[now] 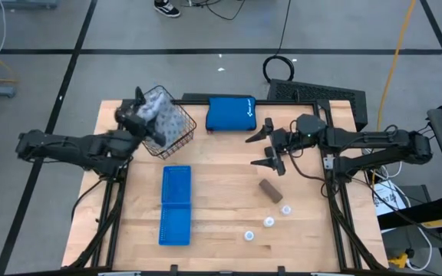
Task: Pick & place medical supplies in basket/bin
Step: Put the folded gray patient gown into the black wire basket
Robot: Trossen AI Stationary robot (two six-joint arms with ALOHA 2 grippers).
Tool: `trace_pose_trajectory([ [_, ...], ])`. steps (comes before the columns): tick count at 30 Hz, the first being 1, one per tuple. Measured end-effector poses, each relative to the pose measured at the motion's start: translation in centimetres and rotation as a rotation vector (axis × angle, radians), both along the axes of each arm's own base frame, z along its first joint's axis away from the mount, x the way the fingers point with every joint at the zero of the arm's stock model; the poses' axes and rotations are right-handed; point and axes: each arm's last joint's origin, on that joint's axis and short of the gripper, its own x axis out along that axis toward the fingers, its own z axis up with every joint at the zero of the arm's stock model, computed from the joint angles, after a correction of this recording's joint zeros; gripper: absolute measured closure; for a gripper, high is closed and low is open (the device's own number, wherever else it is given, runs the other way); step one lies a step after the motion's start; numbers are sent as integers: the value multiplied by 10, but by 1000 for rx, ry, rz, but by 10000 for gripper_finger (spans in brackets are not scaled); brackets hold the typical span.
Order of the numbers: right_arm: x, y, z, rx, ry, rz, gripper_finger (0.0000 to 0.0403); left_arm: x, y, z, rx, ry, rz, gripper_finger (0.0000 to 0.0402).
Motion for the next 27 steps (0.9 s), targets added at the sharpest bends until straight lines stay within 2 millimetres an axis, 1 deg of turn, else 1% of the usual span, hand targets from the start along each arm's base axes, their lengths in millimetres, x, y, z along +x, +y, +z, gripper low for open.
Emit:
trace_pose_trajectory([
  [2,1,0,-1,1,4,0,64,2,5,-8,-4,0,71,358],
  [6,2,0,-2,11,11,-1,64,1,12,-21,-8,17,123,358],
  [9,2,0,-2,11,9,-1,64,1,18,-32,-17,48,129,358],
  [12,2,0,-2,11,12,-1,64,2,24,-46,-59,53,69,358],
  [17,2,0,-2,11,10,0,64,3,32,-68,-80,-32,-13,358],
  [21,2,0,-2,11,5,0,64,-1,40,-81,-93,-183,-76,358],
  [27,2,0,-1,30,7,-2,64,-11,53,-108,-172,-291,-78,358],
])
